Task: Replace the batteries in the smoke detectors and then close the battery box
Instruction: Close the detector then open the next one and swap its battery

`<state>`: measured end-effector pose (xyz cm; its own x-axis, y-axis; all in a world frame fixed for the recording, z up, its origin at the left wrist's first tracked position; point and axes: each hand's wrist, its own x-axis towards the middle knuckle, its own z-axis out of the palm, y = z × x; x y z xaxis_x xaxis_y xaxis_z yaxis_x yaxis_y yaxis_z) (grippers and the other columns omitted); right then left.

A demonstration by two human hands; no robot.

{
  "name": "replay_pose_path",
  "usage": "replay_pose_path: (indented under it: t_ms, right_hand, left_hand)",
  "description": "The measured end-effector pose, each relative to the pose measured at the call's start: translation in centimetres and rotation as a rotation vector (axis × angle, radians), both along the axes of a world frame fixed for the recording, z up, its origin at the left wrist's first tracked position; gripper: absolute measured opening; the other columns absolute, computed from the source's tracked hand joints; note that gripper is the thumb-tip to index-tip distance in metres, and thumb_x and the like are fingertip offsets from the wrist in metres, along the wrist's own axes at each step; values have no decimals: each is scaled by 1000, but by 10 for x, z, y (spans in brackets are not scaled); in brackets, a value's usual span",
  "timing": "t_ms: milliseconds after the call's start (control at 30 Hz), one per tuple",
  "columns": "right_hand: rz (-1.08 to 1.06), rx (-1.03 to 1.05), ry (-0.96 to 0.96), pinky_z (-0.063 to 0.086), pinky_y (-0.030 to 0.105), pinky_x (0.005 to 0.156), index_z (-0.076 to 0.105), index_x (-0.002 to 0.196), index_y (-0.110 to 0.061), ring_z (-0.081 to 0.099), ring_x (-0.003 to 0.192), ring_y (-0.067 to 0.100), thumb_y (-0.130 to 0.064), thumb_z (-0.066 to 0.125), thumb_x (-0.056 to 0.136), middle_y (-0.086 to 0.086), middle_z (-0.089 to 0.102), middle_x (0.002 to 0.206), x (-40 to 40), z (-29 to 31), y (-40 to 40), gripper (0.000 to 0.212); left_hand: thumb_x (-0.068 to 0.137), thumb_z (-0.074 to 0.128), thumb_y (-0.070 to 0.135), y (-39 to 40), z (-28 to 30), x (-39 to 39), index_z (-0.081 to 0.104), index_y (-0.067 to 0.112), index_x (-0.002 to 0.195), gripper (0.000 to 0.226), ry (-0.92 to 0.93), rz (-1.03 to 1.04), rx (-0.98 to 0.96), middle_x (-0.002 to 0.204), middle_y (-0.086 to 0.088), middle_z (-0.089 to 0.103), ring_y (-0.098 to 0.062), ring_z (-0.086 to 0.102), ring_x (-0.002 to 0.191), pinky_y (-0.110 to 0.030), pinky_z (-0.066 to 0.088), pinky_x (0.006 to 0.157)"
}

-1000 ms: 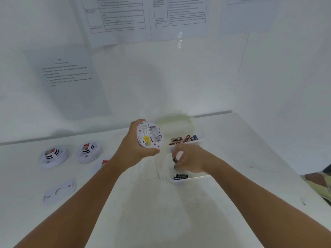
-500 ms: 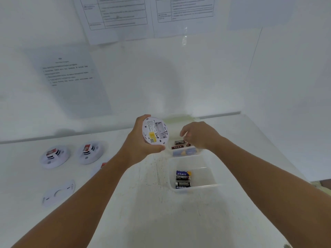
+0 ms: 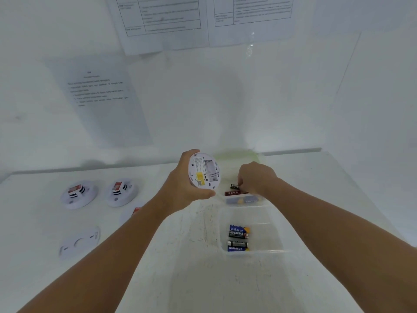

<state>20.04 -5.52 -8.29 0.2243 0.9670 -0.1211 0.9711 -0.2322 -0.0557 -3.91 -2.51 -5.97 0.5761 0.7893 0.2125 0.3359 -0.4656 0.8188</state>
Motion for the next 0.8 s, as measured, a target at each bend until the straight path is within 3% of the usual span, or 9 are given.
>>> replay_pose_path:
  t_ms: [200,333,434,567,700,800]
  right_hand:
    - [17,56,127,59,32,71,74,92,-22,69,83,17,-19,65,83,-3,71,96,-1,14,-6,13]
    - [-29,296,637,48,21,58,70,94,-23,62,69,11,-24,73,86,-9,70,91,-8,40,-20,8]
    - [1,408,927,50,18,68,75,97,-25,68,81,10,-26,75,90,-6,75,90,-23,53,-30,7]
    - [75,421,955,46,8,67,79,102,-25,65,82,3,-28,75,92,-3,75,92,-43,55,-34,12]
    - [88,442,849,46,19,73,75,111,-26,66,85,5,-32,73,94,-11,71,87,-59,53,-29,19]
    - [70,523,857,53,22,65,66,106,-29,69,79,5,-30,74,93,-9,73,86,-72,52,-29,15]
  left_hand:
    - [66,97,17,3,-4,-4,34,44,139,100,3,15,-8,128,21,55,-7,61,115,-26,61,85]
    - [66,97,16,5,-8,-10,36,38,143,101,-6,25,-30,128,16,58,-10,63,115,-28,61,86]
    - [66,97,15,5,-8,-14,35,34,146,103,-12,25,-36,127,16,59,-11,64,114,-29,62,86]
    - [66,97,14,4,-8,-18,35,39,141,101,-23,-1,-30,128,15,58,-15,64,116,-33,62,90]
    - [64,97,19,2,-6,-23,36,41,140,99,-30,-29,-27,129,14,58,-18,63,118,-35,61,92]
    - [63,97,22,0,-4,-29,39,42,139,98,-43,-42,-27,125,20,59,-14,63,118,-37,61,92]
